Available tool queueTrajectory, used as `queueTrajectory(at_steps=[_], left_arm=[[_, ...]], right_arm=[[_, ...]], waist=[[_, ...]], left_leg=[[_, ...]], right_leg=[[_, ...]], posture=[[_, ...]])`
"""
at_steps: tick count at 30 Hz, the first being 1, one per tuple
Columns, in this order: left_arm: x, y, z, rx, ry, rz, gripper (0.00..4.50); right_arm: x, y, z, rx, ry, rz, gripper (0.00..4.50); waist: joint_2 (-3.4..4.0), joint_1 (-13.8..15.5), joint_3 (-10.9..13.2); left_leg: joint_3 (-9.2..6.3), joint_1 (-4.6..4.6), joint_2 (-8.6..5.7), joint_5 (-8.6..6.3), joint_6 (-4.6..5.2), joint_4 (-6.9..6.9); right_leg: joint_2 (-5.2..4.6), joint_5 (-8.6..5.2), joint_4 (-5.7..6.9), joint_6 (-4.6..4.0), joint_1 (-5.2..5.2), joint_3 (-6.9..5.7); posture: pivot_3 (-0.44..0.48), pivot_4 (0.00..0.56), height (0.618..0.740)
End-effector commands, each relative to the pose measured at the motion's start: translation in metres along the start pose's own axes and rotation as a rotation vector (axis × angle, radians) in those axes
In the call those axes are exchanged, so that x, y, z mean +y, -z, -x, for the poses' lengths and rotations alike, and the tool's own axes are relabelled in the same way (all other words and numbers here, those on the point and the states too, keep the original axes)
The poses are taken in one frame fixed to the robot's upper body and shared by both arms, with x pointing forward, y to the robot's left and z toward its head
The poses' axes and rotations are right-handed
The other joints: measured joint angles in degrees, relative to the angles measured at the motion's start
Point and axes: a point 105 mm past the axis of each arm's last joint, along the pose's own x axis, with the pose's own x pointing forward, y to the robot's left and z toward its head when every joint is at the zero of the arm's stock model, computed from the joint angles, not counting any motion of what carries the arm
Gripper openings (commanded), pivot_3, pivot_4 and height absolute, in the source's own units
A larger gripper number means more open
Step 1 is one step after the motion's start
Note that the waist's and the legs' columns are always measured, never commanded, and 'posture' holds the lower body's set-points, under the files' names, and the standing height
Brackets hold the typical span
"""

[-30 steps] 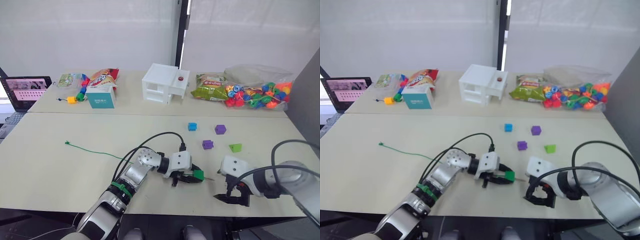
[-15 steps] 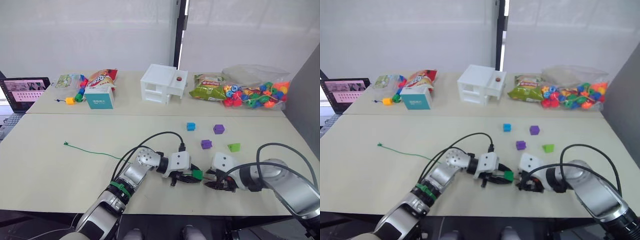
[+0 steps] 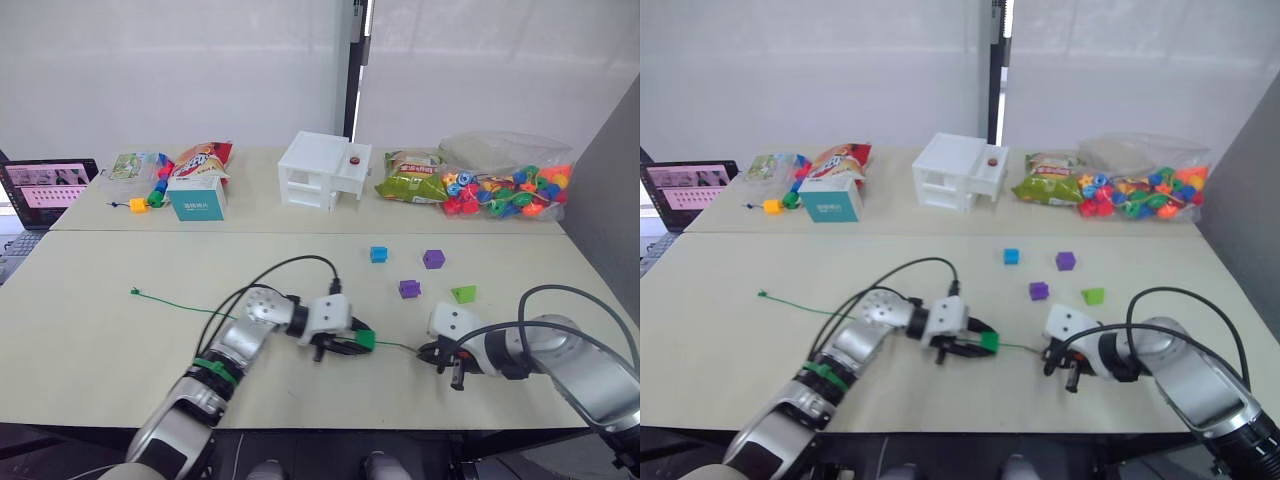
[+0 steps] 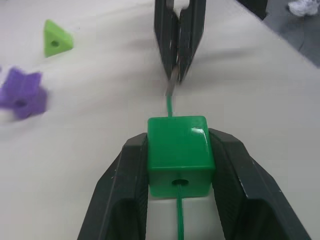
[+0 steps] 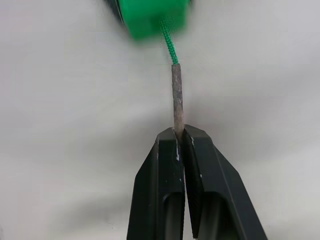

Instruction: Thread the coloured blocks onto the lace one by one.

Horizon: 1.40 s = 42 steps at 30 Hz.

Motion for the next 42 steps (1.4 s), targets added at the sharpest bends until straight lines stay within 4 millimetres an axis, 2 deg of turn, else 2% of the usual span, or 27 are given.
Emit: queueTrajectory(at_steps=[1, 5, 9, 13, 16, 20, 21, 22, 25, 29, 32, 34, 37, 38, 41, 42], left_arm=[[-0.005, 0.013, 0.04, 0.057, 0.008, 0.02, 1.19], [-0.01, 0.032, 0.1, 0.174, -0.049, 0.074, 1.19], [-0.015, 0.051, 0.175, 0.333, -0.192, 0.134, 1.19], [-0.031, 0.066, 0.244, 0.491, -0.329, 0.216, 1.19], [-0.042, 0.075, 0.266, 0.58, -0.36, 0.241, 1.19], [-0.054, 0.079, 0.291, 0.612, -0.433, 0.307, 1.19], [-0.052, 0.079, 0.298, 0.621, -0.476, 0.302, 1.19], [-0.05, 0.079, 0.303, 0.626, -0.507, 0.298, 2.21], [-0.04, 0.076, 0.317, 0.652, -0.59, 0.311, 3.18], [-0.016, 0.055, 0.316, 0.592, -0.61, 0.258, 4.49], [0.01, 0.029, 0.297, 0.467, -0.577, 0.199, 4.49], [0.021, 0.012, 0.272, 0.344, -0.509, 0.182, 4.49], [0.032, -0.008, 0.223, 0.218, -0.394, 0.156, 4.49], [0.033, -0.015, 0.198, 0.169, -0.332, 0.14, 4.49], [0.025, -0.03, 0.145, 0.085, -0.194, 0.111, 4.49], [0.02, -0.036, 0.122, 0.043, -0.139, 0.096, 4.49]], right_arm=[[-0.011, 0.004, 0.006, 0.032, 0.026, 0.025, 0.0], [-0.015, -0.001, 0.004, 0.024, 0.003, 0.057, 0.0], [-0.023, -0.004, 0.001, 0.023, -0.003, 0.092, 0.0], [-0.031, -0.007, -0.001, 0.024, -0.012, 0.125, 0.0], [-0.035, -0.009, -0.003, 0.024, -0.02, 0.142, 0.0], [-0.038, -0.016, -0.007, 0.01, -0.033, 0.169, 0.0], [-0.039, -0.019, -0.009, 0.002, -0.039, 0.178, 0.0], [-0.039, -0.021, -0.01, -0.003, -0.043, 0.184, 0.0], [-0.038, -0.024, -0.011, -0.009, -0.057, 0.194, 0.0], [-0.036, -0.028, -0.01, -0.014, -0.067, 0.199, 0.0], [-0.033, -0.029, -0.007, -0.018, -0.075, 0.201, 0.0], [-0.031, -0.031, -0.007, -0.026, -0.081, 0.201, 0.0], [-0.023, -0.037, -0.006, -0.048, -0.101, 0.191, 0.0], [-0.019, -0.043, -0.007, -0.065, -0.117, 0.187, 0.0], [-0.009, -0.057, -0.007, -0.099, -0.142, 0.19, 0.0], [-0.004, -0.063, -0.008, -0.111, -0.154, 0.195, 0.0]], waist=[[0.01, -0.2, 0.0], [0.01, -0.9, 0.0], [0.02, -1.9, 0.0], [0.05, -2.3, 0.0], [0.07, -2.2, 0.0], [0.09, -2.2, 0.0], [0.09, -2.4, 0.0], [0.09, -2.6, 0.0], [0.02, -2.9, 0.0], [-0.03, -2.5, 0.0], [-0.04, -2.3, 0.1], [-0.03, -2.1, 0.1], [-0.04, -1.8, 0.1], [-0.03, -1.8, 0.1], [-0.03, -1.8, 0.1], [-0.03, -1.9, 0.1]], left_leg=[[0.0, 0.0, 0.01, 0.0, 0.0, -0.03], [-0.01, 0.04, 0.04, -0.02, 0.03, -0.08], [-0.01, 0.05, 0.08, -0.02, 0.03, -0.17], [0.0, 0.05, 0.09, -0.02, 0.03, -0.28], [0.02, 0.02, 0.06, -0.02, 0.03, -0.34], [0.09, 0.01, 0.07, -0.02, 0.03, -0.39], [0.1, 0.0, 0.08, -0.02, 0.03, -0.42], [0.13, 0.0, 0.08, -0.02, 0.03, -0.44], [0.14, -0.18, 0.08, 0.01, -0.01, -0.53], [0.15, -0.25, 0.04, 0.02, -0.03, -0.52], [0.15, -0.29, 0.04, 0.02, -0.03, -0.52], [0.14, -0.3, 0.03, 0.02, -0.04, -0.52], [0.14, -0.36, 0.04, 0.02, -0.04, -0.5], [0.13, -0.4, 0.04, 0.02, -0.04, -0.5], [0.1, -0.54, 0.04, 0.03, -0.05, -0.45], [0.08, -0.58, 0.04, 0.03, -0.05, -0.4]], right_leg=[[0.01, 0.0, 0.01, 0.0, -0.01, 0.0], [0.02, 0.0, 0.12, 0.0, -0.07, 0.0], [0.06, -0.01, 0.15, -0.02, -0.15, 0.0], [0.05, -0.01, 0.23, -0.03, -0.3, 0.0], [0.01, -0.01, 0.24, -0.04, -0.39, 0.0], [0.0, -0.01, 0.25, -0.04, -0.46, 0.0], [0.01, 0.0, 0.29, -0.05, -0.52, 0.01], [0.02, 0.0, 0.31, -0.07, -0.57, 0.01], [0.02, 0.05, 0.43, -0.14, -0.91, 0.02], [-0.02, 0.05, 0.59, -0.14, -0.97, 0.0], [-0.02, 0.05, 0.57, -0.14, -0.99, 0.0], [-0.04, 0.05, 0.6, -0.14, -1.0, 0.0], [-0.04, 0.05, 0.75, -0.14, -1.02, 0.0], [-0.03, 0.05, 0.76, -0.14, -1.05, 0.0], [-0.04, 0.05, 0.79, -0.14, -1.12, 0.0], [-0.03, 0.06, 0.79, -0.15, -1.14, 0.0]], posture=[[0.0, 0.15, 0.74], [0.0, 0.15, 0.74], [0.0, 0.15, 0.74], [0.0, 0.15, 0.74], [0.0, 0.15, 0.74], [0.0, 0.15, 0.74], [0.0, 0.15, 0.74], [0.0, 0.15, 0.74], [0.0, 0.15, 0.74], [0.0, 0.15, 0.74], [0.0, 0.15, 0.74], [0.0, 0.15, 0.74], [0.0, 0.15, 0.74], [0.0, 0.15, 0.74], [0.0, 0.15, 0.74], [0.0, 0.15, 0.74]])
